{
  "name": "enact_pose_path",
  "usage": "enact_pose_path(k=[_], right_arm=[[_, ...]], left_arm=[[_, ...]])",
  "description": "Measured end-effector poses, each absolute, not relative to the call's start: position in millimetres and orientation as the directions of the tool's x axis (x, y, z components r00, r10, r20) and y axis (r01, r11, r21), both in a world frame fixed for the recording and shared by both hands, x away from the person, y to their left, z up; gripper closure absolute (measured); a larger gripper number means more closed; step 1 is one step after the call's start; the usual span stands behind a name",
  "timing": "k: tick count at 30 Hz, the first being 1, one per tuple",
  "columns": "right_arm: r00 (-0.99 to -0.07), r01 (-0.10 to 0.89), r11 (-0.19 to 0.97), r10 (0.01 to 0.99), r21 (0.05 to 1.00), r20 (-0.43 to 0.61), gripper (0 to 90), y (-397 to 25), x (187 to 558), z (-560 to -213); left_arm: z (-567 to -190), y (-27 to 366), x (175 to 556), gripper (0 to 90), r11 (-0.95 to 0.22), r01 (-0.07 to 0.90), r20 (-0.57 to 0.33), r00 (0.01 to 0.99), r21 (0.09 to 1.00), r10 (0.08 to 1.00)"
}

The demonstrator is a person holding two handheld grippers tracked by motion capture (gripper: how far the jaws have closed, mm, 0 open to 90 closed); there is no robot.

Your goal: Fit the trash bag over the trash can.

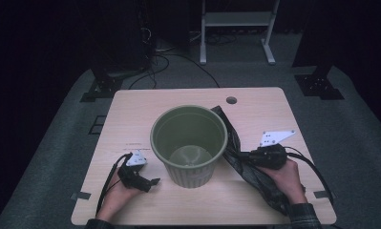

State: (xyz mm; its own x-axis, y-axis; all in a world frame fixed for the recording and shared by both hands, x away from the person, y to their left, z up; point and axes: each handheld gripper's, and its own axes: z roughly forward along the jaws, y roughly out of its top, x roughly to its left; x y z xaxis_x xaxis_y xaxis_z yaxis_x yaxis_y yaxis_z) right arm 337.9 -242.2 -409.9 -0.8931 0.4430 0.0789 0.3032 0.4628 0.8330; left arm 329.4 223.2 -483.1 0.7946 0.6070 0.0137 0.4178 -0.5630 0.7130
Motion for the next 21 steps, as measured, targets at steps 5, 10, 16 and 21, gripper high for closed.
enact_pose_path(k=[5,10,16,21], right_arm=[[-0.913,0.269,0.462,0.401,0.845,0.071,89.9,-238,336,-397],[-0.931,0.228,0.46,0.36,0.858,0.054,89.9,-231,332,-384],[-0.945,0.193,0.431,0.324,0.882,0.049,89.9,-231,330,-370],[-0.955,0.164,0.399,0.292,0.902,0.045,89.9,-234,329,-358]], left_arm=[[-483,223,329,0.0,-0.563,0.418,0.014,0.795,0.713,0.607],[-483,223,329,0.0,-0.562,0.418,0.013,0.794,0.713,0.607],[-483,223,329,0.0,-0.562,0.418,0.013,0.794,0.714,0.608],[-483,223,330,0.0,-0.565,0.417,0.015,0.796,0.712,0.606]])
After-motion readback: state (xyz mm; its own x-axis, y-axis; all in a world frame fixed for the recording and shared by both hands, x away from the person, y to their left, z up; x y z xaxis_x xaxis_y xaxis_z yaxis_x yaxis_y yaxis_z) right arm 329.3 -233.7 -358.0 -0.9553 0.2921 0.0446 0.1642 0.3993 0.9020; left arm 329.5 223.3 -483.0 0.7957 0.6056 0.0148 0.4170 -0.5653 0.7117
